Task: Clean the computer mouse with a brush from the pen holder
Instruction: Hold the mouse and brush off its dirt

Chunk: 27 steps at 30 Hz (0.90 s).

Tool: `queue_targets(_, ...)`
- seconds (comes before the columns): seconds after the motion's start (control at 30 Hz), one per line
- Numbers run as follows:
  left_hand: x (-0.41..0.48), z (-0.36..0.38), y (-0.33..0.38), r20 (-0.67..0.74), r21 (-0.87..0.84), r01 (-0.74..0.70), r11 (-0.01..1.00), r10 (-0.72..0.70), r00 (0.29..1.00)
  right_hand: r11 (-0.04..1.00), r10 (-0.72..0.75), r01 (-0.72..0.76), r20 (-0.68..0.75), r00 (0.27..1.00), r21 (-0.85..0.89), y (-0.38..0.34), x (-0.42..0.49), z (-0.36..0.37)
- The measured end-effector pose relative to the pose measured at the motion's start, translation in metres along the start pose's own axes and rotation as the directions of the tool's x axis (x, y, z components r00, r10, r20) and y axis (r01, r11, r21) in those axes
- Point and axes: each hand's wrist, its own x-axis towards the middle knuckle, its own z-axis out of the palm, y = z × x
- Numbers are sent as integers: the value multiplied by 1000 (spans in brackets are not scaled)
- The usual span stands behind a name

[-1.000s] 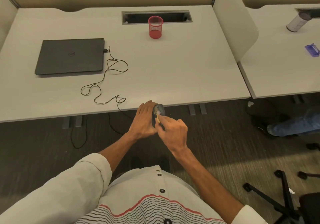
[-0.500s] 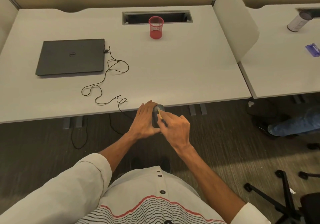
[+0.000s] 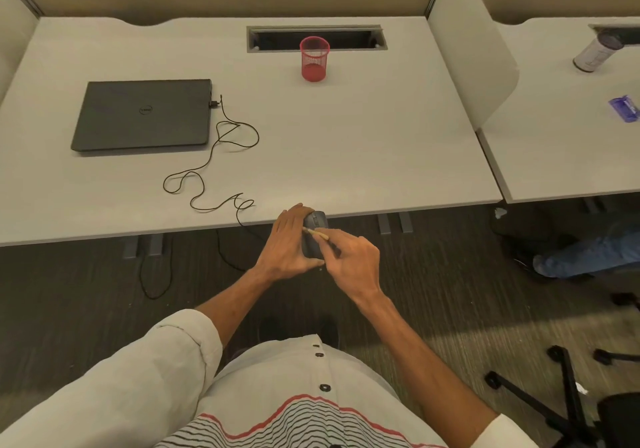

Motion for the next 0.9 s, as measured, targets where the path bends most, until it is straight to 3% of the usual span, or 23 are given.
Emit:
queue_targets(0.13,1,0,0,41,-43,39,998,-37,998,994,-16,13,-22,1000,-107,7,9,-5)
queue_targets(0.33,2,-1,2,38,-26,32,999,-31,999,952,-183,205,112,977,-230,12,14,1)
queue_targets(0.5,0,-3,0,41,1,19,1000,-19,999,997,-59,66,170,984,-33,13,12,3)
queue_targets(0.63,-1,-6,-2,33,-14,22,1000,-21,999,998,-55,48,157,986,43,14,10,1)
queue_targets(0.8,-1,-12,0,46,-72,42,996,-39,998,1000,2,-3,35,999,16,15,14,-3)
queue_targets(0.9,0,-13,0,35,-69,26,997,-24,999,999,-7,10,57,998,-51,14,19,-1)
